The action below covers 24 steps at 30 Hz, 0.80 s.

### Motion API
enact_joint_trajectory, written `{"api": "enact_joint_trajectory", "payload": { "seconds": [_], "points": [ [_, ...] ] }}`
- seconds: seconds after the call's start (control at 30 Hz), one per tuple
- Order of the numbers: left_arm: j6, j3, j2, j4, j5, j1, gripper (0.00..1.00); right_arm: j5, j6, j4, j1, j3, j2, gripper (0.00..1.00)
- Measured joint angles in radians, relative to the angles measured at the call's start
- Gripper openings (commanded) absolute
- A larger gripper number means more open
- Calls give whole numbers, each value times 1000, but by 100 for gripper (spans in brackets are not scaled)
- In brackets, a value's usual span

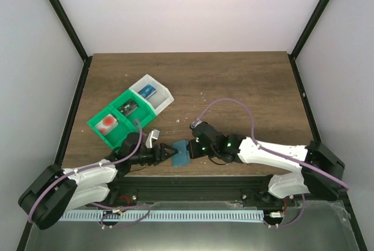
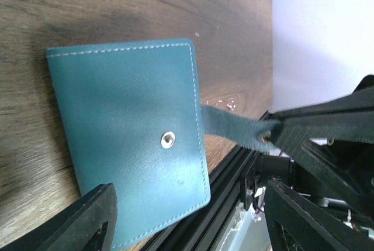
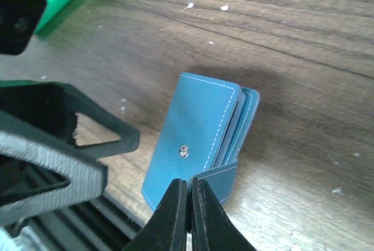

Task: Take the credit cards out of the card holder

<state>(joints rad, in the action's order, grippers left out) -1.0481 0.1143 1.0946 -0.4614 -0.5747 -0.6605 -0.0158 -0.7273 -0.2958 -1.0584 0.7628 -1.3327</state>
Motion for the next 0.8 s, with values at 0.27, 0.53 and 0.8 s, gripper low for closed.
{"api": "enact_joint_trajectory", "payload": {
  "seconds": [0.27, 0.53, 0.8],
  "points": [
    [68, 37, -128, 153, 73, 0, 72, 84, -39, 148, 0, -79, 104, 1],
    [135, 51, -190, 280, 140, 0, 69, 118, -54, 211, 0, -90, 115, 0],
    [166, 54, -193, 333, 175, 0, 65, 117, -60, 217, 0, -93, 114, 0]
  ]
}}
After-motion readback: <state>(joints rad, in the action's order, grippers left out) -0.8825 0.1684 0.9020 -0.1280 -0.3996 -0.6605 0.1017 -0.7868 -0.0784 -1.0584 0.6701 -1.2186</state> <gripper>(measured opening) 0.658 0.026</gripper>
